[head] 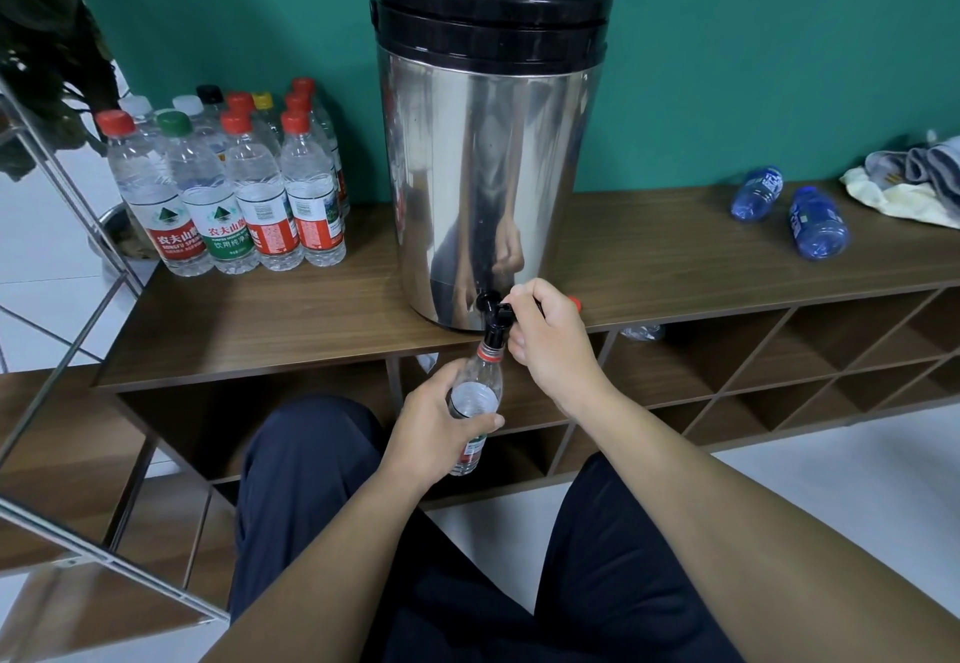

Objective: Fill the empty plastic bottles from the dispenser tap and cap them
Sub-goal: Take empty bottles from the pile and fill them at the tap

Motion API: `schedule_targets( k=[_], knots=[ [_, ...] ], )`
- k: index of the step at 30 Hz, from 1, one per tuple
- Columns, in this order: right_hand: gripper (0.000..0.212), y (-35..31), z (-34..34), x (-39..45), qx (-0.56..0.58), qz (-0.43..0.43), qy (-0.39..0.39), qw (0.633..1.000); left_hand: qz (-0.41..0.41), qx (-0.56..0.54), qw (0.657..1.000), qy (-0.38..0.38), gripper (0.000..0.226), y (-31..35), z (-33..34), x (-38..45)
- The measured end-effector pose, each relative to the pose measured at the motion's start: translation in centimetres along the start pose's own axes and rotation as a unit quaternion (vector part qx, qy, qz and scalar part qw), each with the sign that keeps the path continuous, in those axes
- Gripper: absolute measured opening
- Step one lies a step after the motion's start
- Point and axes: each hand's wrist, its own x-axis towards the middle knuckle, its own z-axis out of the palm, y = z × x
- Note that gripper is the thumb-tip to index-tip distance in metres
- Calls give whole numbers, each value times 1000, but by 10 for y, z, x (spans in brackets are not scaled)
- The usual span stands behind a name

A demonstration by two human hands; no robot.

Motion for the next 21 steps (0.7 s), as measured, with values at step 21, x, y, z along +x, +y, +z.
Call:
schedule_targets(
  k=[21],
  knots=[
    [23, -2, 0, -2, -4, 3, 3, 1000, -9, 5, 1000, 2, 73, 0, 0, 0]
  ],
)
